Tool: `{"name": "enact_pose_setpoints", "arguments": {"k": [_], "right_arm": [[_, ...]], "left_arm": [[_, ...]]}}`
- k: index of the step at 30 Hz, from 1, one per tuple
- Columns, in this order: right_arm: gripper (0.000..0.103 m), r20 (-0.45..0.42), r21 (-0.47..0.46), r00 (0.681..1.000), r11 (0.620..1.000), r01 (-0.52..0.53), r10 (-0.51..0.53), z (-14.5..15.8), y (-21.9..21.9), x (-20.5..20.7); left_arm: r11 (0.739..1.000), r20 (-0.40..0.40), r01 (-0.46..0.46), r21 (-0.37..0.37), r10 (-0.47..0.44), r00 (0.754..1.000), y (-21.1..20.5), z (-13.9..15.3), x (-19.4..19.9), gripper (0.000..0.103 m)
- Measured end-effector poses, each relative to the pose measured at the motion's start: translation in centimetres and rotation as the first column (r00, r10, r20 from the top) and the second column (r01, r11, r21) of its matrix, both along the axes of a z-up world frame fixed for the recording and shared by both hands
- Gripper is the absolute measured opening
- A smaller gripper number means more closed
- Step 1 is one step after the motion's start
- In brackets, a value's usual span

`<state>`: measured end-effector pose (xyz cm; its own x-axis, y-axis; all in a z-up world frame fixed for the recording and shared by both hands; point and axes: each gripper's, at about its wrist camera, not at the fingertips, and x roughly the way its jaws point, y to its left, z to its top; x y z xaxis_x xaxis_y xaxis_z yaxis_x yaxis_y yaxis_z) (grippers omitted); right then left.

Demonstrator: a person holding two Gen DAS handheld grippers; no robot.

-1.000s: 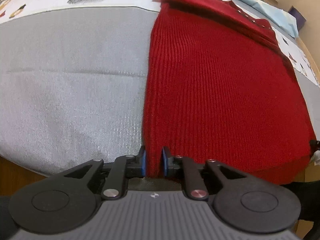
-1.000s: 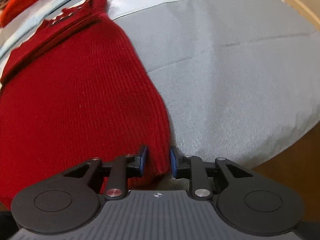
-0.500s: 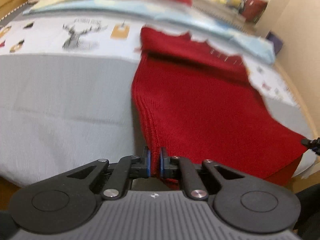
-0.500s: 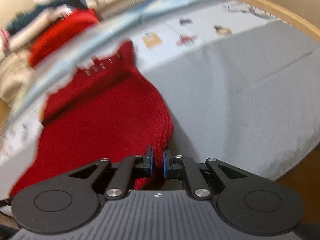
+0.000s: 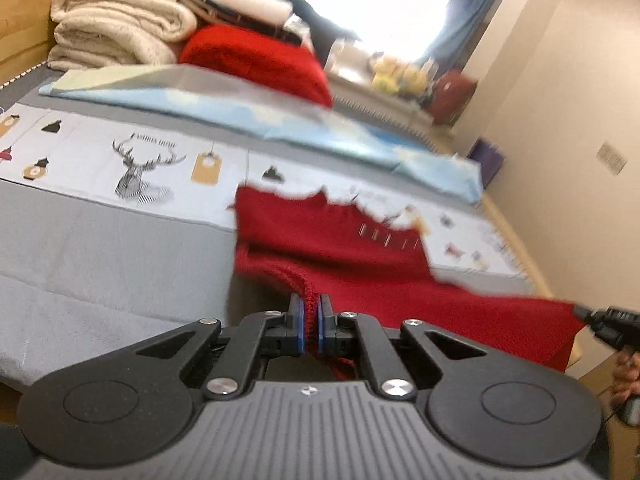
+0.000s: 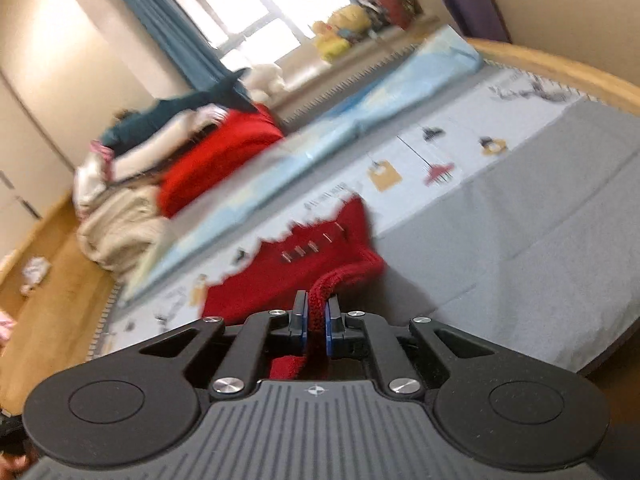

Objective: Fold small clothes

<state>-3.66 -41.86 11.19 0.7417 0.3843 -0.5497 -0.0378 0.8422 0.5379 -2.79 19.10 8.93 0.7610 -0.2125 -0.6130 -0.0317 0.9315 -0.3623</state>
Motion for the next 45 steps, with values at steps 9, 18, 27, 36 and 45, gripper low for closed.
{"name": "enact_pose_setpoints", "arguments": {"k": [9, 18, 27, 36, 45], "right_arm": [[0.007, 0.017, 0.003, 1.000, 1.000, 0.018, -0.018, 0.7, -1.0, 1.7], [0.008, -0.180, -0.131, 0.984, 0.991, -0.023, -0.001, -8.2, 1.3, 17.9], [0.029, -0.275, -0.196, 0.957, 0.980, 0.035, -0.089, -14.3, 2.1, 20.0], [0.046, -0.459, -0.211, 0.886, 0.977, -0.037, -0.066, -19.6, 4.0, 22.4], [0.014, -0.417, -0.270, 0.906, 0.962, -0.048, -0.072, -19.0, 5.2, 23.1]], "left_arm": [[0.994, -0.044, -0.085, -0.071, 0.082, 0.996, 2.7, -0.5, 3.8, 0.006], [0.987, -0.115, -0.026, 0.157, 0.045, 0.992, 3.3, -9.0, 21.0, 0.010], [0.980, -0.243, -0.199, -0.010, 0.191, 0.951, 7.3, -16.0, 24.1, 0.031], [0.993, -0.386, -0.107, -0.042, 0.083, 0.919, 5.4, -20.2, 26.9, 0.046], [0.997, -0.354, -0.064, 0.040, 0.074, 0.932, 4.1, -20.1, 27.2, 0.044]]}}
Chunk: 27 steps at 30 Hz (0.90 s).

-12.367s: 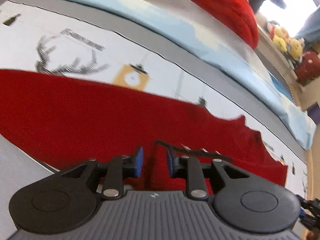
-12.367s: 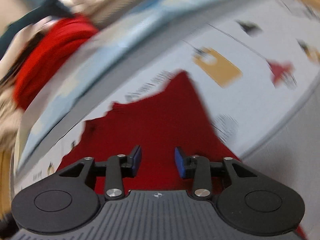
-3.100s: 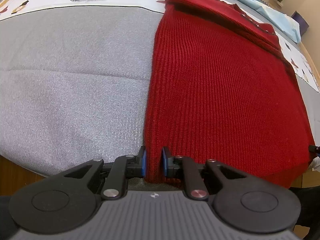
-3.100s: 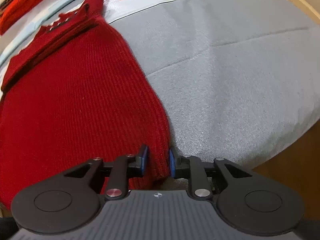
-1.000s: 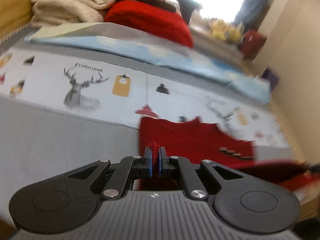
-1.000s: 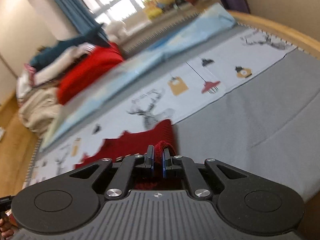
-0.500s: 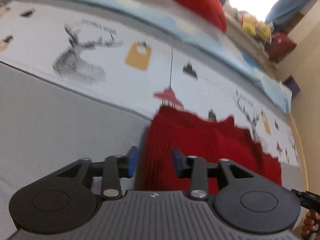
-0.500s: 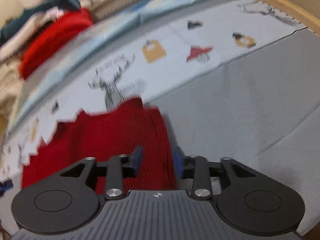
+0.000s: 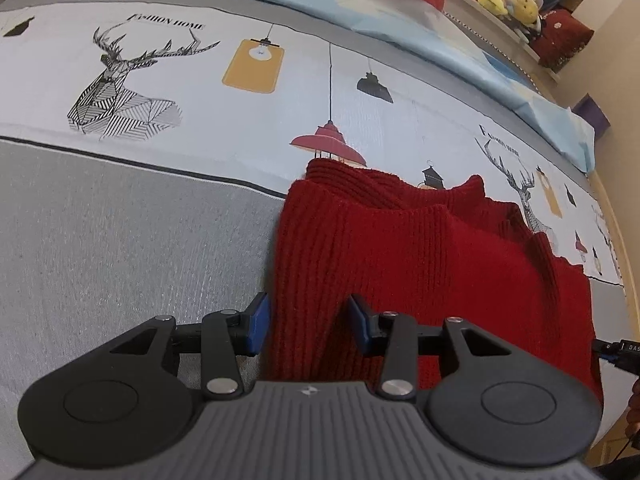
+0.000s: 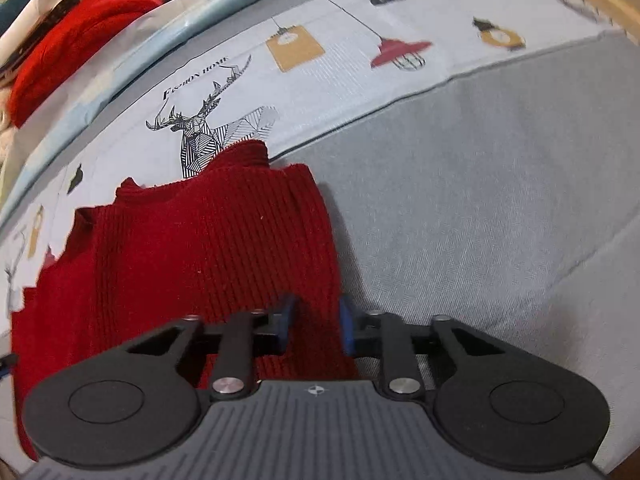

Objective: Fold small clothes

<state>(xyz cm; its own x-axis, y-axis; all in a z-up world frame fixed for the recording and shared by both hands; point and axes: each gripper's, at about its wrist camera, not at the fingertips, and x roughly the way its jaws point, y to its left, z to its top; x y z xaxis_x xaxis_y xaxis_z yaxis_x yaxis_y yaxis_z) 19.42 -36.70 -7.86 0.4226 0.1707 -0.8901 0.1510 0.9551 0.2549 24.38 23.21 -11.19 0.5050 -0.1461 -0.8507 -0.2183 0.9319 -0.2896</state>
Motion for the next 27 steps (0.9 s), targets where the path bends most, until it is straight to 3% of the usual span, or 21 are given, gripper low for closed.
{"name": "enact_pose_setpoints", "arguments": {"k": [2, 3, 4, 8, 10, 13, 14, 15, 17, 19, 20, 22, 24, 27], "right_arm": [[0.012, 0.026, -0.027, 1.000, 1.000, -0.006, 0.007, 0.3, 0.2, -0.1], [0.012, 0.042, -0.038, 0.999, 0.999, -0.009, 0.010, 0.6, 0.2, -0.2], [0.011, 0.061, -0.046, 0.998, 0.999, -0.011, 0.014, 1.0, 0.3, -0.4], [0.010, 0.182, -0.017, 0.983, 1.000, 0.014, -0.011, 3.3, 0.0, -1.4], [0.003, 0.304, 0.022, 0.951, 0.999, 0.040, -0.045, 5.2, -0.3, -2.2], [0.000, 0.518, -0.017, 0.851, 0.994, 0.111, -0.087, 8.3, -0.4, -3.5], [0.000, 0.542, -0.001, 0.833, 0.991, 0.134, -0.112, 8.7, -0.8, -3.5], [0.000, 0.520, 0.029, 0.842, 0.988, 0.150, -0.143, 8.3, -1.2, -3.1], [0.000, 0.361, 0.083, 0.918, 0.986, 0.144, -0.164, 6.0, -1.5, -1.4], [0.005, 0.223, 0.110, 0.955, 0.979, 0.174, -0.195, 3.9, -1.6, -0.5], [0.006, 0.177, 0.121, 0.965, 0.977, 0.173, -0.193, 3.1, -1.5, -0.1], [0.032, 0.083, 0.151, 0.981, 0.976, 0.160, -0.174, 1.4, -1.4, 0.6], [0.043, 0.035, 0.153, 0.984, 0.974, 0.166, -0.174, 0.5, -1.0, 0.9], [0.042, -0.004, 0.159, 0.992, 0.979, 0.125, -0.126, -0.5, 0.2, 1.4]], "left_arm": [[1.000, 0.017, 0.010, 0.023, -0.010, 1.000, -0.2, 0.3, 0.0, 0.032], [0.999, 0.030, 0.017, 0.052, -0.019, 0.999, -0.4, 0.5, 0.0, 0.016], [0.997, 0.042, 0.023, 0.075, -0.026, 0.999, -0.5, 0.8, -0.1, 0.011], [0.992, 0.159, -0.002, 0.126, -0.018, 0.987, -0.5, 3.0, -0.8, 0.006], [0.991, 0.257, -0.059, 0.117, 0.027, 0.966, 0.2, 4.6, -1.4, 0.004], [0.980, 0.384, -0.133, 0.151, 0.066, 0.921, 0.2, 6.5, -2.1, 0.004], [0.974, 0.408, -0.143, 0.174, 0.061, 0.911, -0.1, 6.8, -2.0, 0.004], [0.973, 0.409, -0.137, 0.185, 0.051, 0.911, -0.4, 6.8, -1.8, 0.005], [0.971, 0.354, -0.112, 0.212, 0.030, 0.935, -1.0, 5.9, -0.9, 0.009], [0.978, 0.258, -0.058, 0.199, 0.005, 0.966, -1.0, 4.5, 0.0, 0.033], [0.980, 0.220, -0.049, 0.191, 0.006, 0.976, -0.9, 4.0, 0.1, 0.036], [0.987, 0.166, -0.060, 0.149, 0.035, 0.985, -0.3, 3.2, 0.3, 0.036], [0.993, 0.119, -0.092, 0.074, 0.083, 0.989, 0.8, 2.3, 0.5, 0.041], [0.989, 0.018, -0.149, -0.018, 0.149, 0.989, 2.5, 0.6, 0.7, 0.042]]}}
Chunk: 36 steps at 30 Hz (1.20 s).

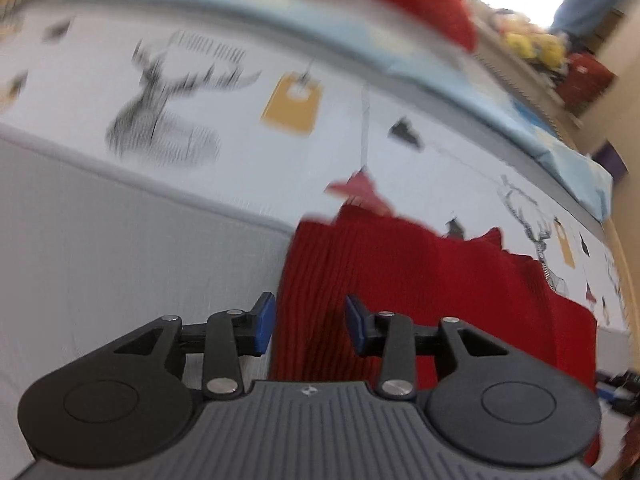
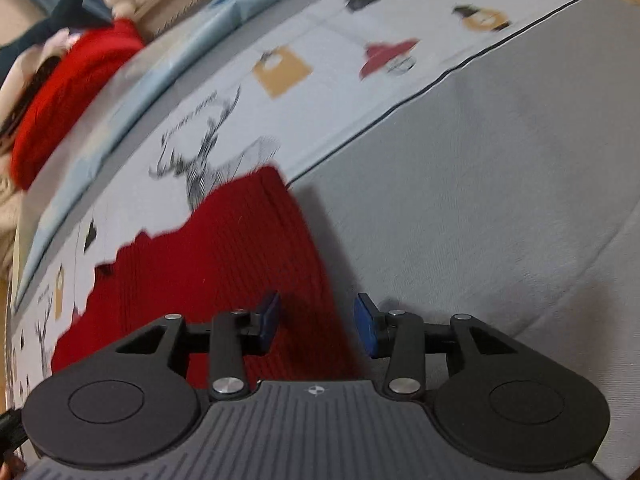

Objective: Fold small clothes

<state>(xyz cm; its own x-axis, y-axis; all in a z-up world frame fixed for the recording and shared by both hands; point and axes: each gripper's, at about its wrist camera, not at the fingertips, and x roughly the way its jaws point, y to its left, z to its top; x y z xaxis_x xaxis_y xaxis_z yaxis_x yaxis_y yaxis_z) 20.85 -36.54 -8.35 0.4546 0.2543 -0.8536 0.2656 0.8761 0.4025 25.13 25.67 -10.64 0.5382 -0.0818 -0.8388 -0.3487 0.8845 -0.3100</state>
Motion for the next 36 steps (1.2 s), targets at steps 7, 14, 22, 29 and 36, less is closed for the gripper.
{"name": "enact_pose_setpoints", "arguments": {"k": [7, 14, 22, 29, 36], "right_arm": [[0.012, 0.102, -0.081, 0.993, 0.996, -0.047, 0.055, 2.0, 1.2, -1.2], [0.010, 0.350, -0.090, 0.937, 0.995, 0.034, 0.000, 6.5, 1.1, -3.4], [0.019, 0.040, -0.164, 0.999, 0.986, 0.031, -0.025, 2.0, 0.7, -1.6], [0.039, 0.004, -0.073, 0.997, 0.994, 0.079, -0.079, 0.3, -1.4, 0.0], [0.021, 0.030, -0.082, 1.000, 0.997, 0.003, 0.000, 0.3, 0.5, 0.5]], "left_arm": [[0.994, -0.028, -0.022, -0.111, 0.019, 0.999, 0.8, -1.6, 0.8, 0.033], [0.981, 0.377, -0.020, 0.194, -0.056, 0.925, -1.3, 5.9, -0.9, 0.000], [0.985, 0.108, 0.004, -0.172, 0.015, 0.994, 1.2, 0.7, 0.8, 0.012], [0.983, -0.070, -0.054, -0.175, 0.042, 0.997, 1.1, -2.6, 1.5, 0.053], [0.966, -0.066, -0.086, -0.244, 0.072, 0.995, 2.1, -3.4, 1.6, 0.043]]}}
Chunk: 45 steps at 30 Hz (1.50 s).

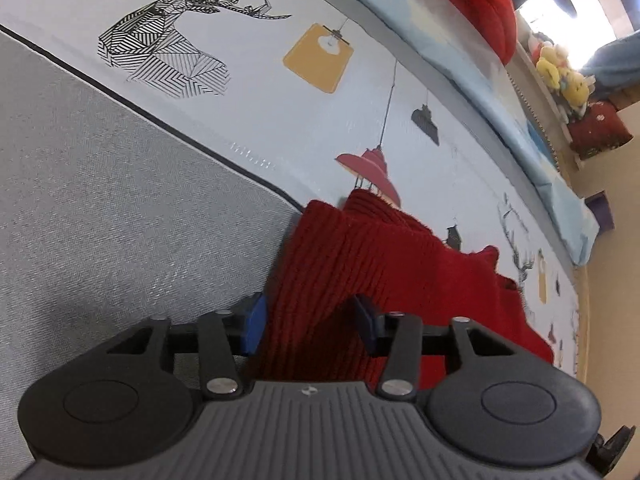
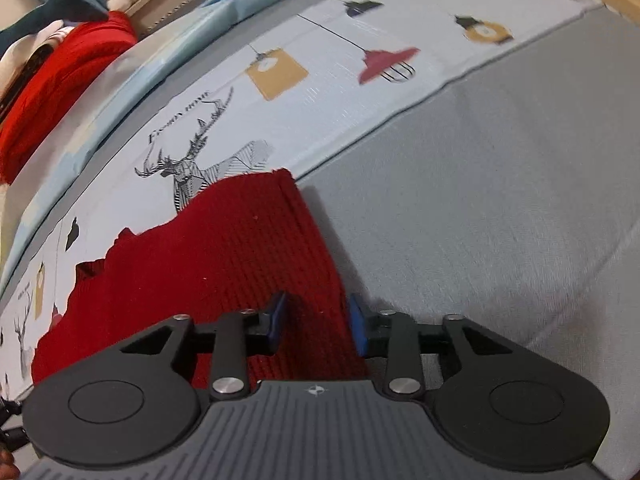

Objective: Fold small clothes

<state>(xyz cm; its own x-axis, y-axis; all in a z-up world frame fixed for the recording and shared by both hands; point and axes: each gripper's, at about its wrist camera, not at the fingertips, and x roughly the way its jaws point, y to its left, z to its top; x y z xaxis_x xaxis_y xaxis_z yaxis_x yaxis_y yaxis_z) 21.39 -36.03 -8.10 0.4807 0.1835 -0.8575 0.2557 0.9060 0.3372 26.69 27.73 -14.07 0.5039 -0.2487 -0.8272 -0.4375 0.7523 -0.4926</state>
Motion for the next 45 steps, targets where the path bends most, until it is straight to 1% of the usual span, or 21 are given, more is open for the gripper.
{"name": "enact_pose_setpoints", "arguments": {"k": [1, 3, 7, 10, 11, 13, 15, 16, 17, 19, 21, 23, 28, 34, 36, 37, 38, 39, 40, 42, 45], "right_arm": [[0.014, 0.010, -0.009, 1.000, 1.000, -0.001, 0.001, 0.1, 0.1, 0.0], [0.012, 0.045, -0.027, 0.999, 1.000, -0.005, 0.006, 0.7, 0.2, -0.1], [0.011, 0.197, -0.060, 0.980, 0.998, 0.001, 0.011, 3.5, 0.6, -1.1], [0.011, 0.354, -0.005, 0.934, 0.999, 0.045, -0.041, 6.2, 0.4, -2.7], [0.011, 0.399, -0.009, 0.916, 0.998, 0.054, -0.046, 7.0, 0.5, -3.1], [0.011, 0.460, -0.059, 0.886, 0.995, 0.085, -0.048, 7.8, 0.8, -3.5], [0.011, 0.456, -0.063, 0.889, 0.994, 0.091, -0.053, 7.5, 0.6, -3.0], [0.013, 0.418, -0.070, 0.908, 0.995, 0.073, -0.037, 6.8, 0.8, -2.3], [0.015, 0.344, -0.074, 0.939, 0.997, 0.036, -0.008, 5.6, 1.0, -1.4], [0.018, 0.150, -0.070, 0.989, 0.998, 0.007, 0.003, 2.8, 0.8, -0.1], [0.024, 0.011, -0.098, 1.000, 0.995, 0.002, 0.000, 1.1, 0.5, -0.1], [0.028, -0.088, -0.058, 0.996, 0.998, -0.008, 0.003, 0.0, -0.3, -0.7], [0.031, -0.120, 0.004, 0.990, 0.997, -0.080, 0.080, 0.4, -1.4, -3.1], [0.031, -0.121, 0.029, 0.978, 0.986, -0.166, 0.168, 1.6, -1.6, -6.4], [0.028, -0.119, 0.037, 0.976, 0.983, -0.179, 0.183, 2.0, -1.4, -7.6], [0.016, -0.111, 0.027, 0.975, 0.982, -0.188, 0.190, 2.4, -1.4, -8.1], [0.015, -0.094, 0.017, 0.976, 0.981, -0.195, 0.196, 2.8, -1.5, -8.4], [0.013, -0.066, 0.023, 0.979, 0.982, -0.190, 0.191, 3.4, -1.7, -8.7], [0.013, -0.027, 0.040, 0.986, 0.985, -0.166, 0.167, 4.2, -2.1, -9.1], [0.012, 0.056, 0.090, 0.993, 0.990, -0.105, 0.100, 5.9, -2.9, -10.4], [0.012, 0.134, 0.095, 0.989, 0.993, -0.072, 0.059, 7.2, -3.1, -12.5]], "left_arm": [[1.000, 0.008, 0.005, -0.010, -0.005, 1.000, 0.0, 0.1, 0.1, 0.033], [1.000, 0.039, 0.030, 0.003, -0.030, 0.999, -0.5, 0.7, 0.3, 0.014], [0.969, 0.202, 0.081, 0.235, -0.130, 0.971, -2.4, 5.1, -0.2, 0.012], [0.928, 0.376, 0.044, 0.371, -0.193, 0.906, -4.1, 8.6, -1.5, 0.012], [0.906, 0.411, 0.025, 0.422, -0.216, 0.886, -4.7, 9.3, -1.8, 0.012], [0.888, 0.420, -0.004, 0.459, -0.213, 0.882, -5.1, 9.6, -1.5, 0.013], [0.902, 0.374, -0.018, 0.431, -0.160, 0.914, -4.5, 8.7, -0.6, 0.014], [0.913, 0.333, -0.016, 0.408, -0.133, 0.934, -4.1, 7.9, -0.2, 0.015], [0.928, 0.283, 0.001, 0.373, -0.115, 0.952, -3.6, 7.1, 0.2, 0.016], [0.958, 0.194, 0.041, 0.283, -0.099, 0.976, -2.8, 5.9, 0.7, 0.033], [0.970, 0.153, 0.072, 0.234, -0.110, 0.982, -2.5, 5.3, 0.2, 0.041], [0.972, 0.116, 0.097, 0.216, -0.124, 0.985, -2.3, 5.2, -0.5, 0.048], [0.979, -0.075, 0.178, 0.096, -0.172, 0.982, -2.0, 3.1, -3.3, 0.053], [0.959, -0.155, 0.275, 0.063, -0.263, 0.952, -3.3, 2.1, -6.7, 0.053], [0.950, -0.160, 0.304, 0.068, -0.290, 0.944, -3.8, 2.1, -7.5, 0.051], [0.946, -0.153, 0.314, 0.077, -0.300, 0.942, -4.0, 2.3, -7.9, 0.042], [0.944, -0.136, 0.316, 0.096, -0.302, 0.943, -4.2, 2.7, -8.2, 0.031], [0.939, -0.115, 0.316, 0.136, -0.302, 0.946, -4.3, 3.4, -8.6, 0.013], [0.935, -0.078, 0.316, 0.162, -0.307, 0.948, -4.4, 4.3, -8.9, 0.012], [0.954, 0.048, 0.244, 0.175, -0.256, 0.966, -3.9, 6.7, -10.3, 0.012], [0.962, 0.187, 0.166, 0.216, -0.207, 0.960, -4.1, 8.4, -12.9, 0.012]]}}
